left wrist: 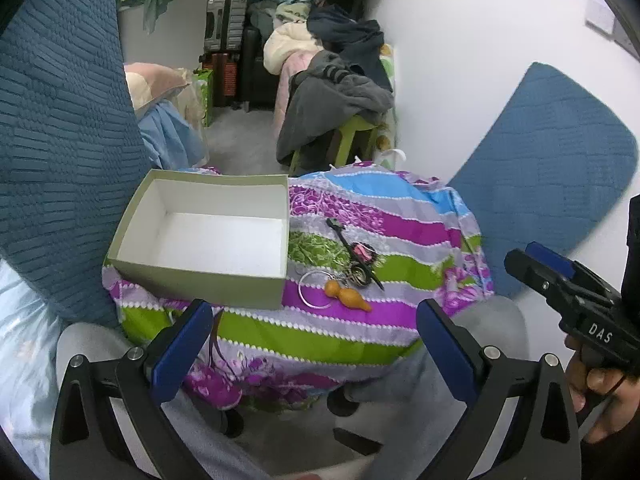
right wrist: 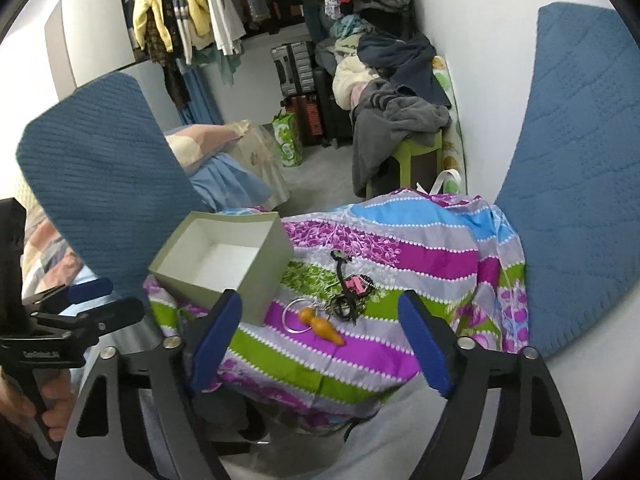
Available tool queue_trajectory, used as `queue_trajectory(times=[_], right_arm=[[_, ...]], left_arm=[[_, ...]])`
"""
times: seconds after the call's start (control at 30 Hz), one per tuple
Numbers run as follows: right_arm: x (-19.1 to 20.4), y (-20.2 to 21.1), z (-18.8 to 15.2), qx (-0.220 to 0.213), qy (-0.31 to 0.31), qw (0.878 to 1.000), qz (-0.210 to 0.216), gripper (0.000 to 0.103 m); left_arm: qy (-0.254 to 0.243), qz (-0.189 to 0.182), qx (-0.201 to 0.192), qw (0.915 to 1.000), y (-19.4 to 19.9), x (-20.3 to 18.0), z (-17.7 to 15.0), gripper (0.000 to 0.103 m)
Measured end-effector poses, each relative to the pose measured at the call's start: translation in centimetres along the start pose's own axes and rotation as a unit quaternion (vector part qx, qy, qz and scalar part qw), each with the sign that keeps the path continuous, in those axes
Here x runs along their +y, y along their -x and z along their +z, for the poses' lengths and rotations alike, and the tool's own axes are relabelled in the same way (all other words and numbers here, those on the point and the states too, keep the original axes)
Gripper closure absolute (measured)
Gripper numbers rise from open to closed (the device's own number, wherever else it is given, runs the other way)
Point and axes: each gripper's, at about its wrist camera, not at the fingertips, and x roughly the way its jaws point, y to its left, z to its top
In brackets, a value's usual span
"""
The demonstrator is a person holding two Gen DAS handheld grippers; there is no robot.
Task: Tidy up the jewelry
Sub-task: 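Grasp the black-cord pendant with the right tool while the left tool grasps the orange gourd pendant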
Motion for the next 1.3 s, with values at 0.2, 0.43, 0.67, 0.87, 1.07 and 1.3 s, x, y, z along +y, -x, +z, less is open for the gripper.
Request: queue_trajectory(times=[0.2, 0.43, 0.67, 0.87, 1.07, 1.3], right_arm=[[-1.8, -4.8, 0.4, 0.004, -0.001, 1.0, 0.018, 0.038], [-3.8, -10.4, 0.1, 0.041, -0.024, 0.998, 0.034, 0.06], [-4.6, -15.9, 0.6, 0.078, 0.006, 0.995, 0.053, 0.071], [-5.4, -20.8, 0.4, 0.115, 0.008, 0.991, 0.07, 0.07], [-5.4, -24.7, -0.1, 0.173, 0.007, 0.98, 0.099, 0.072], [-5.1, -27.6, -0.5, 0.21, 0.016, 0.973, 0.096, 0.086]], left_arm=[[-0.016, 0.002, 0.013, 0.9998, -4.6, -0.2, -0.3, 0.002], [-0.02, -0.035, 0.064, 0.9971, -9.7, -1.0, -1.3, 0.018], [0.02, -0.057, 0.094, 0.9938, -15.1, -0.7, -1.7, 0.037], [0.039, -0.063, 0.119, 0.9901, -19.6, -1.0, -1.8, 0.043], [0.056, -0.059, 0.139, 0.987, -23.2, -0.5, -2.4, 0.052], [0.059, -0.064, 0.155, 0.9841, -26.0, -0.3, -2.9, 0.059]])
